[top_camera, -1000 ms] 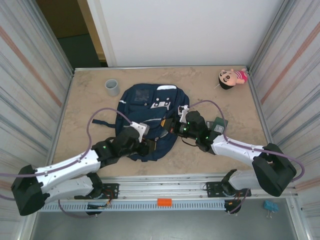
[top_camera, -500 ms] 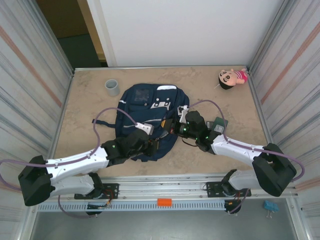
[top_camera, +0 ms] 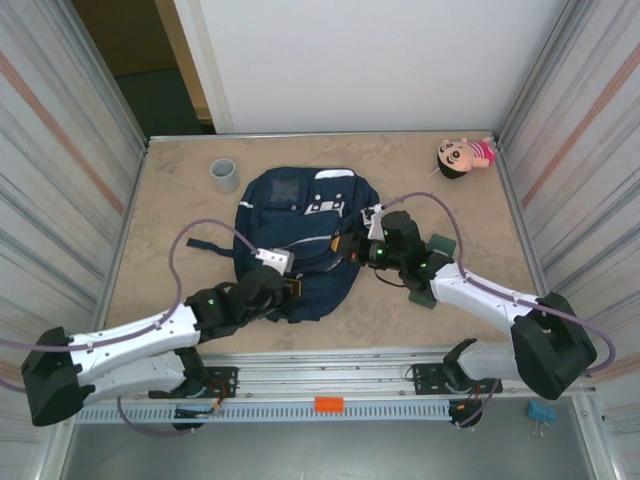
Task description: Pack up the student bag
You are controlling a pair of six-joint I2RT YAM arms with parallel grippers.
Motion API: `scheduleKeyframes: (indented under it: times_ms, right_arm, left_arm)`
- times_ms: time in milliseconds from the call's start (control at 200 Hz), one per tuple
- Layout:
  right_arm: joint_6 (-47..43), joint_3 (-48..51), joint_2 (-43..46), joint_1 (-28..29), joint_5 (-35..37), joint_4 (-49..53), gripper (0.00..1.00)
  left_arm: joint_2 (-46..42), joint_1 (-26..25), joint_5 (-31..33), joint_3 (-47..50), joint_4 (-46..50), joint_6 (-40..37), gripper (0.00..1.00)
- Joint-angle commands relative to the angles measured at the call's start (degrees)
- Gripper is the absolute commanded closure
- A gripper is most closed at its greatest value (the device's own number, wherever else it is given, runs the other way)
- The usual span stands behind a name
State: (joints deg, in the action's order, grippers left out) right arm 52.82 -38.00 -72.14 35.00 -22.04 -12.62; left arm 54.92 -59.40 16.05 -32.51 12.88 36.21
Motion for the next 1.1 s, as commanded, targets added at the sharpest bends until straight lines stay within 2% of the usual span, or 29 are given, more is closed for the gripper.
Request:
scheduleKeyframes:
  times_ms: [0,75,160,215,281,331,491,626,787,817,867,932,992,1092]
  right_arm:
    - [-4.1,-3.2,2.9,-4.6,-4.5,1.7,1.00]
    - [-5.2,-4.3,2.9,-7.0,-5.6,4.3,1.00]
    - [-6.0,-5.0,3.0,-8.3,-5.3,6.1,0.99]
    - [-5.2,-4.8,3.0,-8.3,-4.9,6.1,0.86]
    - [-2.6,-3.5,3.1,-7.5,-4.9,4.1,0.63]
    - [0.2,-1.4,3.7,-6.1,-4.4,1.4,0.57]
    - [9.0,6.0,6.2,1.6,3.6,-7.0,0.51]
    - [10.3,5.9,6.2,6.6,8.9,-7.9,0.49]
    - [10.1,4.4,3.1,7.6,9.2,-9.4,0.50]
    - [9.9,4.2,2.5,7.5,8.7,-9.8,0.55]
    - [9.2,3.6,1.6,6.9,7.6,-9.6,0.68]
    - [8.0,2.8,1.2,5.1,5.4,-8.4,0.81]
    - [6.6,2.0,1.3,2.6,2.6,-6.4,0.88]
    - [3.0,-0.1,1.8,-2.7,-2.6,-1.3,0.92]
  left_arm:
    - [-4.2,2.2,6.0,3.0,4.9,-0.9,1.00]
    - [-7.1,4.0,4.7,5.1,4.0,-2.3,1.00]
    - [-10.0,5.8,0.2,7.3,-0.5,-5.2,1.00]
    - [-11.2,6.8,-3.1,8.0,-3.9,-6.1,1.00]
    - [-11.6,6.9,-5.9,8.0,-7.8,-6.9,1.00]
    - [-10.9,7.0,-8.0,7.3,-9.8,-7.9,1.00]
    - [-6.6,6.9,-12.6,3.3,-11.9,-11.5,1.00]
    - [-3.9,6.9,-15.2,1.4,-13.3,-12.3,1.00]
    - [-2.1,6.6,-15.5,1.5,-14.5,-11.6,1.00]
    - [-2.0,6.6,-15.1,1.5,-14.0,-11.5,1.00]
    - [-2.1,6.7,-13.6,1.3,-12.6,-11.1,1.00]
    - [-2.8,6.7,-9.8,1.1,-9.6,-10.4,1.00]
    - [-4.1,6.8,-6.0,1.4,-6.2,-9.6,1.00]
    - [-6.9,7.2,-2.0,2.8,-2.5,-8.8,1.00]
